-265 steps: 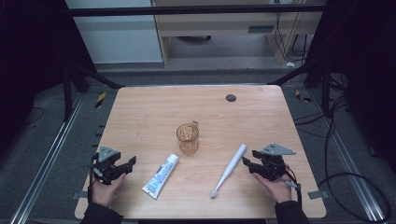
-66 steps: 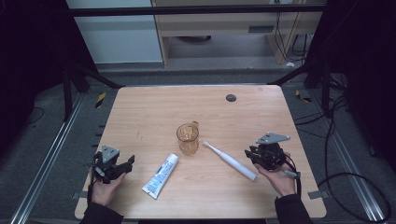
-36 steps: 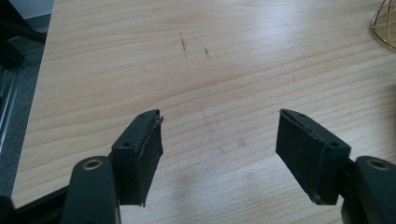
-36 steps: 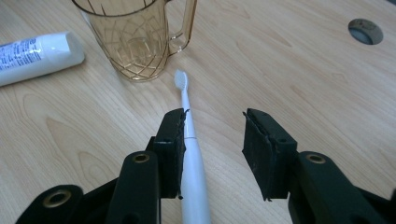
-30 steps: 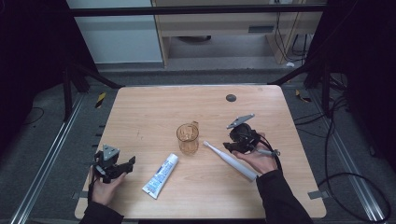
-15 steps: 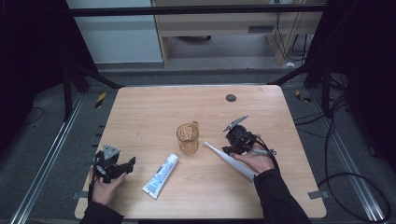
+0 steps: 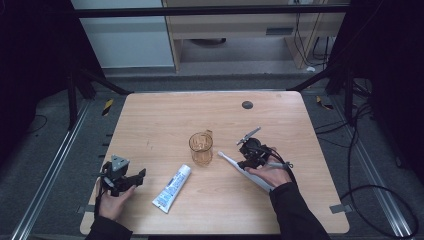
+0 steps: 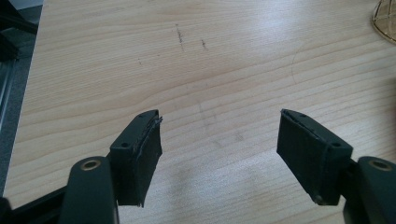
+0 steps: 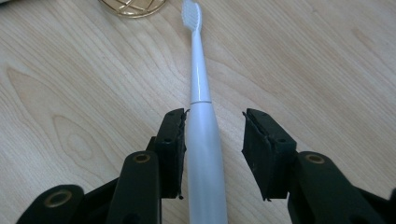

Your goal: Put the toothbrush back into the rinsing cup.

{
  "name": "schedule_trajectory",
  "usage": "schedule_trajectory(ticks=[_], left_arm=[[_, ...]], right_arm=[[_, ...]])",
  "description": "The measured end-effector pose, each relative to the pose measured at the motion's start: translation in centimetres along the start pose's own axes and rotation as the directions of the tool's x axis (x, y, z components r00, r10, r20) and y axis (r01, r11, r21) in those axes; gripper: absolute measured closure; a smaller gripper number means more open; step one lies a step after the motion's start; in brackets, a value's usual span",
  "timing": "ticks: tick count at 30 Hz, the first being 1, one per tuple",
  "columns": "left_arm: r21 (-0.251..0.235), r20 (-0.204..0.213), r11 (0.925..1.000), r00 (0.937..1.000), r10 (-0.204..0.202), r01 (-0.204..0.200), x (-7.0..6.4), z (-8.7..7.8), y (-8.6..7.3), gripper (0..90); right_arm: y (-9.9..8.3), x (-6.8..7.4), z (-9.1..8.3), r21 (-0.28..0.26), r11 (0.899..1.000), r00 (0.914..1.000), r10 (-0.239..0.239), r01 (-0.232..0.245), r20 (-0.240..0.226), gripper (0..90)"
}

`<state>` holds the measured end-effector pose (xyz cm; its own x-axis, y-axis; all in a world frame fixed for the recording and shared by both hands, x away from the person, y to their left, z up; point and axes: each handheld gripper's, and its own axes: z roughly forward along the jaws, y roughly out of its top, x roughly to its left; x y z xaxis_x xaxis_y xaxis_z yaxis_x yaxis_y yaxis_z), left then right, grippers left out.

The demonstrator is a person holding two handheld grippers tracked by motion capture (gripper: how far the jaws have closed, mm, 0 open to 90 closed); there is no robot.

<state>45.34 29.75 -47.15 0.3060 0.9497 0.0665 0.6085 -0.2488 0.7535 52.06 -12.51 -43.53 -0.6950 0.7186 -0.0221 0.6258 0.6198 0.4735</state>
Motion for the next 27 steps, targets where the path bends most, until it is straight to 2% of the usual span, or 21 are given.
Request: schedule_trajectory(ticks=[9,20,27], left_arm=[[0.003,0.001,1.0,1.0,0.001,-0.001,0.0,0.0,0.0,29.9],[0.004,0.002,1.0,1.0,0.001,-0.001,0.0,0.0,0.0,29.9],[0.007,0.003,1.0,1.0,0.001,-0.001,0.0,0.1,0.0,29.9]], right_arm=[[-0.4,-0.1,0.8,0.022,1.0,0.9998,0.018,-0.017,-0.009,59.0],[-0.7,-0.1,2.2,0.061,0.998,0.9996,0.014,-0.012,-0.026,58.8],[-0.7,0.0,2.8,0.081,0.997,0.9997,0.016,-0.014,-0.021,58.9]])
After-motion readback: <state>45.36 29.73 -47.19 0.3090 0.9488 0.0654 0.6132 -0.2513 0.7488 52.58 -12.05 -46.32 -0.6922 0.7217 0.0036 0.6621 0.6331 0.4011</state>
